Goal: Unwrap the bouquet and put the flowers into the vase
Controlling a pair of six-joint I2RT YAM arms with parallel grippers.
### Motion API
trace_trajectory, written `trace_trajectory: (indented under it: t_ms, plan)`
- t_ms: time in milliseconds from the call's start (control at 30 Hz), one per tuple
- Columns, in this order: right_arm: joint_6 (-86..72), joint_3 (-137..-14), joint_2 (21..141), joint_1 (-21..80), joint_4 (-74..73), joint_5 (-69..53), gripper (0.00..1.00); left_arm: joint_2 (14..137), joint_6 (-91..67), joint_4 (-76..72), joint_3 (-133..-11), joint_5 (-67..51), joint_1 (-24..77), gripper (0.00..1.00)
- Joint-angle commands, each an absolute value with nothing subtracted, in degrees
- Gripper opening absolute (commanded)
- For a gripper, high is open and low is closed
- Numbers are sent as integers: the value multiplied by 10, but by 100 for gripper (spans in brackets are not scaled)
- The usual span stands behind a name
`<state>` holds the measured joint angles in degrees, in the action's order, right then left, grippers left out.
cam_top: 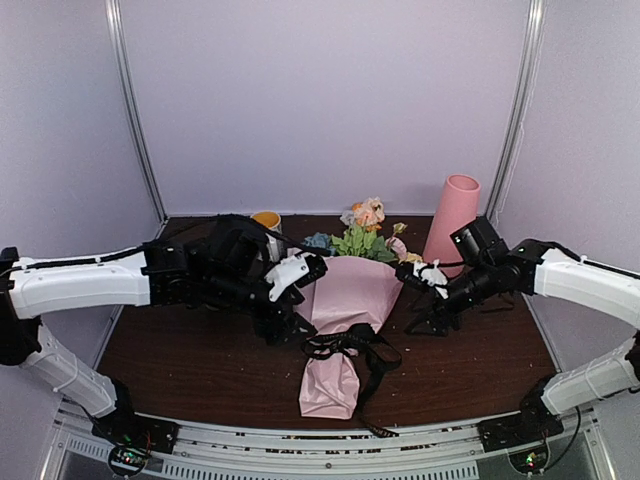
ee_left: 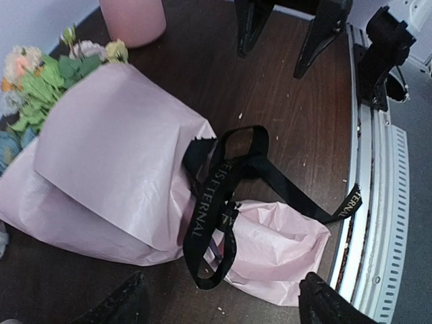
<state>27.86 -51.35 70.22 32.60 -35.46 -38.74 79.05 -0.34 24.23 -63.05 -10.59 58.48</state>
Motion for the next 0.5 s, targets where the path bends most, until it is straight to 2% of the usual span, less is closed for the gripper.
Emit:
trace_trajectory:
  t_ms: [0,133,300,467]
  plan:
    - [299,-512,740,352,-356,-382,54,858,-7,239,-649,-89,586,75]
    - [289,-511,791,364,-329,-356,47,904,-23,220,-654,-82,586,70]
    - [287,-541,862,366,-325,-342,42,927,-33,196,-638,-74,586,69]
    - [277,-572,919,374,-322,-325,39,939,-35,183,-627,-50,585,62]
